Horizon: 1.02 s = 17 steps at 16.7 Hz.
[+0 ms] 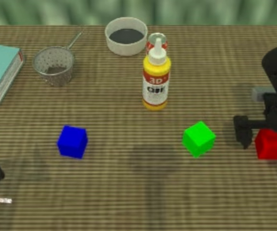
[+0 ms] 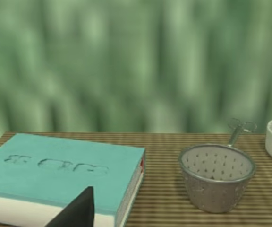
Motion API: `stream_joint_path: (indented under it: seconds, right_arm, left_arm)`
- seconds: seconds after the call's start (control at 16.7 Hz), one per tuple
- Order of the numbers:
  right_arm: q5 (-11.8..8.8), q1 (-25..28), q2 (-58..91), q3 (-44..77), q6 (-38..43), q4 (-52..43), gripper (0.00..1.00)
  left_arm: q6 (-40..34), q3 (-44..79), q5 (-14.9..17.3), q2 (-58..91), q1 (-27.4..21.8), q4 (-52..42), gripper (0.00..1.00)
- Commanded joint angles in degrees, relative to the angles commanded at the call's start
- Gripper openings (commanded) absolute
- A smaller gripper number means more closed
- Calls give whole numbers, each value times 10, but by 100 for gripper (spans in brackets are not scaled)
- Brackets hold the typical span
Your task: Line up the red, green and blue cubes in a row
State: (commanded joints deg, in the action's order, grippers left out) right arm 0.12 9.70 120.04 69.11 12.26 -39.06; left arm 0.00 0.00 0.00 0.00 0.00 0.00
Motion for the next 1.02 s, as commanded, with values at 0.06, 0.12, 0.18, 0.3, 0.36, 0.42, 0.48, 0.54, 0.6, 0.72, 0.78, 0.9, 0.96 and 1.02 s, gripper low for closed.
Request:
stream_joint_path:
  seconds: [0.06,0.12,0.18,0.3,0.36,0.42,0.48,0.54,0.6,0.72,0.78,0.9,0.96,1.02]
  right_arm:
    - [0,0,0,0,0,0,100]
    - [0,0,0,0,0,0,92]
    - [0,0,0,0,0,0,85]
    - [0,0,0,0,0,0,70]
    - [0,0,0,0,0,0,62]
    - [0,0,0,0,0,0,55]
    - [0,0,0,0,0,0,47]
    - [0,0,0,0,0,0,40]
    - [0,0,0,0,0,0,32]
    - [0,0,0,0,0,0,17]
    - [0,0,0,0,0,0,10]
    - [0,0,0,0,0,0,0]
    - [0,0,0,0,0,0,0]
    - [0,0,0,0,0,0,0]
  left_arm:
    - [0,0,0,0,0,0,100]
    - [0,0,0,0,0,0,100]
    - [0,0,0,0,0,0,100]
    - [0,0,0,0,0,0,100]
    - [0,0,0,0,0,0,100]
    - [0,0,0,0,0,0,100]
    - [0,0,0,0,0,0,100]
    - [0,0,0,0,0,0,100]
    - [0,0,0,0,0,0,100]
    - [0,0,0,0,0,0,100]
    - [0,0,0,0,0,0,100]
    - [0,0,0,0,0,0,100]
    - [0,0,0,0,0,0,100]
    - [0,0,0,0,0,0,100]
